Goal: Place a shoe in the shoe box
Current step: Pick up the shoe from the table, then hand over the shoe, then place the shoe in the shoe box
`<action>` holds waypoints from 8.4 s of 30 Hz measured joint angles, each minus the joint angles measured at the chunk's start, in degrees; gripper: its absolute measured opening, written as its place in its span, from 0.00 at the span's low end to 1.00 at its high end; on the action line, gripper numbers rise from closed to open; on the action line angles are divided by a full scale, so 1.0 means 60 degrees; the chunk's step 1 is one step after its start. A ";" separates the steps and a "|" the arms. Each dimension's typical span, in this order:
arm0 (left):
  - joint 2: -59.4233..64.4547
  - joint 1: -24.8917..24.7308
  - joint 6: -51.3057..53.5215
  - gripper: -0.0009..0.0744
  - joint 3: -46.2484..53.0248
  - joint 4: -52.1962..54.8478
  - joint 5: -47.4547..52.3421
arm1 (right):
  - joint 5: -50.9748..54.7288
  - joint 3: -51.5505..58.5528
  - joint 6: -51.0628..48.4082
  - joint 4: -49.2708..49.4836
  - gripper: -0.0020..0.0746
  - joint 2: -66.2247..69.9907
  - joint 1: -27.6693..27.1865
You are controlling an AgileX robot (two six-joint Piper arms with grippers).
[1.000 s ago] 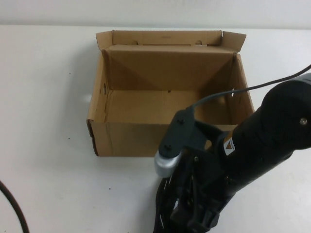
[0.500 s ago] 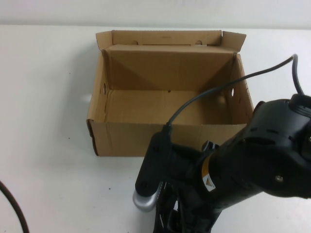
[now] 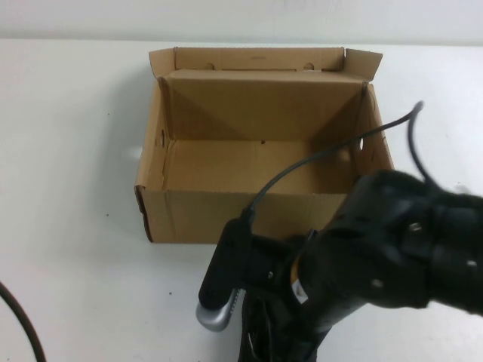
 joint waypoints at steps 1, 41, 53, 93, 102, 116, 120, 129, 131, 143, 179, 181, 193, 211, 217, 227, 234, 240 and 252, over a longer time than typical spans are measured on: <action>0.0000 0.0000 0.0000 0.01 0.0000 0.0000 0.0030 | -0.0014 0.0000 0.0184 -0.0173 0.65 0.0158 0.0000; -0.0629 0.0000 0.5834 0.05 -0.1104 -0.4399 0.0000 | 0.2812 -0.5238 0.1812 0.1293 0.03 0.0500 0.0031; -0.0501 0.0000 0.6392 0.60 -0.1261 -0.4682 -0.0014 | 0.3102 -0.6813 0.3880 -0.1143 0.03 0.0917 -0.0222; 0.3848 -0.1375 0.9635 0.57 -0.1324 -0.4627 -0.2057 | 0.3139 -0.7452 0.3223 -0.1075 0.02 0.2596 -0.1965; 0.4473 -0.4115 0.6110 0.57 -0.1688 -0.0957 -0.3443 | 0.3139 -0.8289 0.3445 -0.1038 0.02 0.2596 -0.2305; 0.6161 -0.6566 -0.2189 0.57 -0.1710 0.7156 -0.4897 | 0.3153 -0.8625 0.3895 0.0294 0.02 0.2596 -0.3245; 0.6214 -0.6566 -0.4163 0.57 -0.1710 0.8630 -0.5117 | 0.3135 -0.8632 0.3836 0.0294 0.02 0.2611 -0.3265; 0.6229 -0.6566 -0.4749 0.57 -0.1710 0.8955 -0.5722 | 0.3135 -0.8632 0.3597 0.0656 0.02 0.2611 -0.3285; 0.6229 -0.6566 -0.4766 0.57 -0.1710 0.9000 -0.5802 | 0.3135 -0.8632 0.3475 0.0909 0.02 0.2611 -0.3285; 0.6488 -0.6566 -0.4802 0.51 -0.1710 0.9036 -0.5629 | 0.3153 -0.8632 0.3087 0.1462 0.02 0.2611 -0.3285; 0.6386 -0.6580 -0.4882 0.04 -0.1716 0.8840 -0.4922 | 0.3101 -0.9243 -0.0006 0.2311 0.30 0.2611 -0.3285; 0.6264 -0.6580 -0.4888 0.04 -0.1699 0.8749 -0.4826 | 0.3101 -0.9350 -0.0264 0.2398 0.41 0.2611 -0.3285; 0.5263 -0.6580 -0.1280 0.04 -0.1699 0.6017 -0.4297 | 0.3072 -1.0080 -0.3155 0.3279 0.64 0.1716 -0.3285; 0.3703 -0.6580 0.2344 0.04 -0.1699 0.4275 -0.3023 | 0.3072 -0.6086 -0.5628 0.3662 0.61 -0.0742 -0.3285; 0.3626 -0.6580 0.2917 0.04 -0.1718 0.3737 -0.2774 | 0.3053 -0.5183 -0.5952 0.4228 0.61 -0.0780 -0.3285; 0.3399 -0.6580 0.3790 0.04 -0.1733 0.2339 -0.2332 | 0.3002 -0.4859 -0.6289 0.4920 0.64 -0.0817 -0.3285; 0.3399 -0.6580 0.4055 0.04 -0.1733 0.1849 -0.2396 | 0.2987 -0.4859 -0.6242 0.5064 0.75 -0.0817 -0.3285; 0.3359 -0.6580 0.4370 0.04 -0.1733 0.1276 -0.2396 | 0.2987 -0.4859 -0.5840 0.5208 0.76 -0.0610 -0.3285; 0.3004 -0.6580 0.4424 0.04 -0.1841 0.1378 -0.2556 | 0.2981 -0.4857 -0.5503 0.5694 0.76 -0.0428 -0.3285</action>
